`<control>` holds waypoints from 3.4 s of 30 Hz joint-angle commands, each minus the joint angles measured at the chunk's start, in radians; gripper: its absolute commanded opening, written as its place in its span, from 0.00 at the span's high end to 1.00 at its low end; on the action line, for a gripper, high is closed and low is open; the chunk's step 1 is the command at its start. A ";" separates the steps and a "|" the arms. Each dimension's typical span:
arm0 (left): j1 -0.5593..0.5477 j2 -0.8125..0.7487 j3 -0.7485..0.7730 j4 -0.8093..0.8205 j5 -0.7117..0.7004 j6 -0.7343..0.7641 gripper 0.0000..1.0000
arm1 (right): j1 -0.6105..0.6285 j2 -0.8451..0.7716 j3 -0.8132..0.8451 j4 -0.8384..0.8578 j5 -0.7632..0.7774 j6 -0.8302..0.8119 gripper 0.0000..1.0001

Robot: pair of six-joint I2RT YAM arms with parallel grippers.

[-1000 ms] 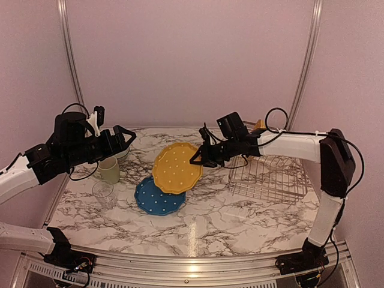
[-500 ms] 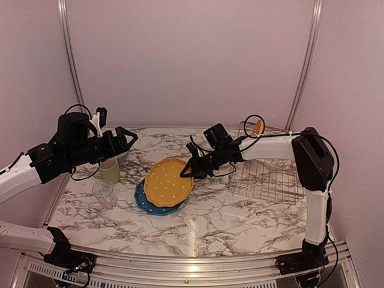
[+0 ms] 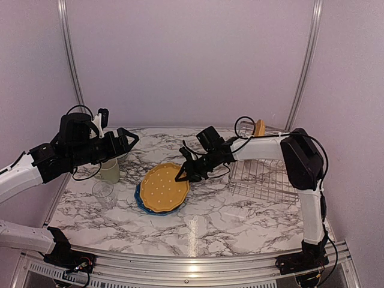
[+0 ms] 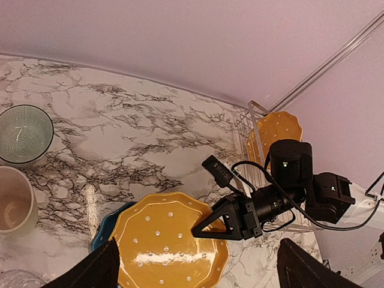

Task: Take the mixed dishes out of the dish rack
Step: Place the plate with another plate, then grab the plate from the dish rack.

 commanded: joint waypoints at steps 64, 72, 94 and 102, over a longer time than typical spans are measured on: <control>0.000 0.001 0.000 -0.004 0.014 0.011 0.06 | 0.080 -0.099 0.349 -0.420 0.624 -0.210 0.23; -0.001 0.001 -0.002 -0.002 0.011 0.014 0.06 | 0.027 -0.304 0.233 -0.400 0.959 -0.228 0.12; 0.000 -0.016 -0.001 -0.016 0.007 0.022 0.06 | -0.341 -0.317 0.148 -0.504 1.208 0.201 0.07; 0.000 -0.037 -0.006 -0.035 -0.012 0.027 0.06 | -0.345 -0.183 0.236 -0.537 1.224 0.228 0.21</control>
